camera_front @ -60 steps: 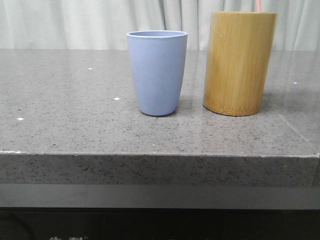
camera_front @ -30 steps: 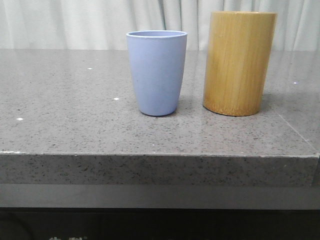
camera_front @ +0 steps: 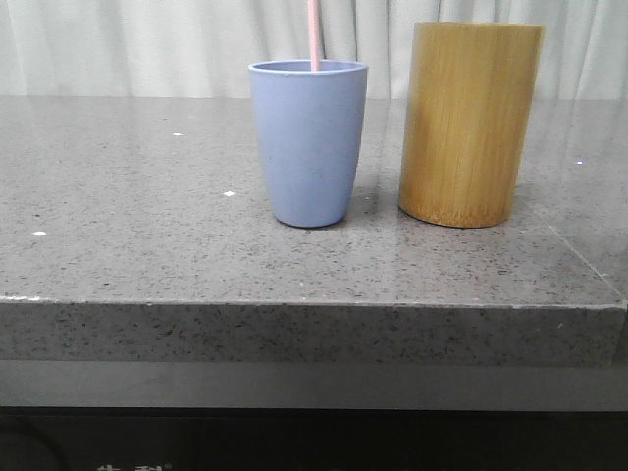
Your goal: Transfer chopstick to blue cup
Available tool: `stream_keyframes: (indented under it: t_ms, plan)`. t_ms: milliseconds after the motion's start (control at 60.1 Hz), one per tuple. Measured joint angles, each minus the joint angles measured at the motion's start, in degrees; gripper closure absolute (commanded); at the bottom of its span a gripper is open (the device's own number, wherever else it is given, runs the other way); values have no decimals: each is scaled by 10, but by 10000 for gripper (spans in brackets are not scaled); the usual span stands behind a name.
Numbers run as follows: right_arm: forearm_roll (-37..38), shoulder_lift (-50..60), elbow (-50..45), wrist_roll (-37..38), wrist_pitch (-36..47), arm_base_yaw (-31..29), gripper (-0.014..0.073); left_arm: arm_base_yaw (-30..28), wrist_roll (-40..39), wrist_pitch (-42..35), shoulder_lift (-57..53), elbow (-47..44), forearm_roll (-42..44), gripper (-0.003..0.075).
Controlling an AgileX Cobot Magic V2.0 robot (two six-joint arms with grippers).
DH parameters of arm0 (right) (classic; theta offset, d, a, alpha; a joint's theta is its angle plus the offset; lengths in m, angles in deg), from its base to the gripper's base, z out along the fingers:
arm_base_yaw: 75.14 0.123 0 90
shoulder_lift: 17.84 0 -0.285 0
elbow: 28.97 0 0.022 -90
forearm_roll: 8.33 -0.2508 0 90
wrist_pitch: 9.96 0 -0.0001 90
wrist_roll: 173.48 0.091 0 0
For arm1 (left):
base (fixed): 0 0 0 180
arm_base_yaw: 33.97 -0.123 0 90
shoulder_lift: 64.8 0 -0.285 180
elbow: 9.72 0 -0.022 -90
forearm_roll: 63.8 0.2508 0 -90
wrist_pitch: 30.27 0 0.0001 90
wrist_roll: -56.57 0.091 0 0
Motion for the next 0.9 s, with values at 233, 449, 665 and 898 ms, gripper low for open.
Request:
stream_keyframes:
  t_ms: [233,449,665,898]
  plan:
    - [-1,-11,0,0,0,0,495,0,0,0,0,0,0,739]
    - [-1,-11,0,0,0,0,375,0,0,0,0,0,0,739]
    - [-1,-4,0,0,0,0,333,0,0,0,0,0,0,739]
    - [-1,54,29,0,-74,-25,567,0,0,0,0,0,0,739]
